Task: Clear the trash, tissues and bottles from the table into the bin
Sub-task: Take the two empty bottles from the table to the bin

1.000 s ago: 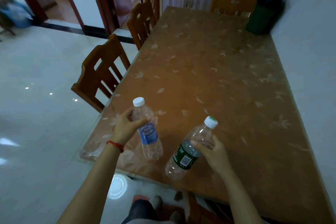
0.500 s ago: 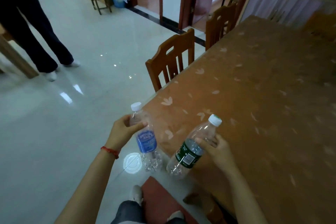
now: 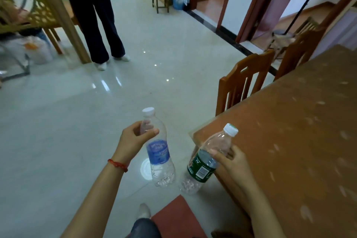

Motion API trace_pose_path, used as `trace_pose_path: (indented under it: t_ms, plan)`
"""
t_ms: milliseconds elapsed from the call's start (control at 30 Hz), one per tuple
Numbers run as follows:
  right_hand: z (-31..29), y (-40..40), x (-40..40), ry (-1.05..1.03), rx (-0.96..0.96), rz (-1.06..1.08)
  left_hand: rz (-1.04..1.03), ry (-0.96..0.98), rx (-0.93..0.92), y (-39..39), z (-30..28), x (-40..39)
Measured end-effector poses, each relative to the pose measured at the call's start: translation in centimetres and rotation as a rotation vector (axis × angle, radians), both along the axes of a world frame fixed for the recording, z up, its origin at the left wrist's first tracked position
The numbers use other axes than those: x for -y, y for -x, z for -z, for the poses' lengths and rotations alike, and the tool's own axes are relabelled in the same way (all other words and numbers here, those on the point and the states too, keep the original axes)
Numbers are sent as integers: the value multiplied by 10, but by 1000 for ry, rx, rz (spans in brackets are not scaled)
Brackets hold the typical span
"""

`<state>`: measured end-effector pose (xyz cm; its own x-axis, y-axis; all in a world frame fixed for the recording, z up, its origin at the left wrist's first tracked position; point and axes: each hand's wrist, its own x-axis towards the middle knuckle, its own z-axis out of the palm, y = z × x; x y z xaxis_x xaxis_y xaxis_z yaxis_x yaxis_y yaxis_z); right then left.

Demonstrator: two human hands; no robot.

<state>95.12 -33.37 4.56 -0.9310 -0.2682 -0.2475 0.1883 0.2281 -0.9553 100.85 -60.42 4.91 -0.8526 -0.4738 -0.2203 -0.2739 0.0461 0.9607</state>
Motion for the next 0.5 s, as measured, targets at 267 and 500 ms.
trace_pose_path:
  t_ms: [267, 500]
  plan:
    - [-2, 31, 133, -26, 22, -118, -64, 6, -5, 7, 1, 119]
    - [-9, 63, 208, -85, 13, -200, -136, 8, -5, 24, 4, 186]
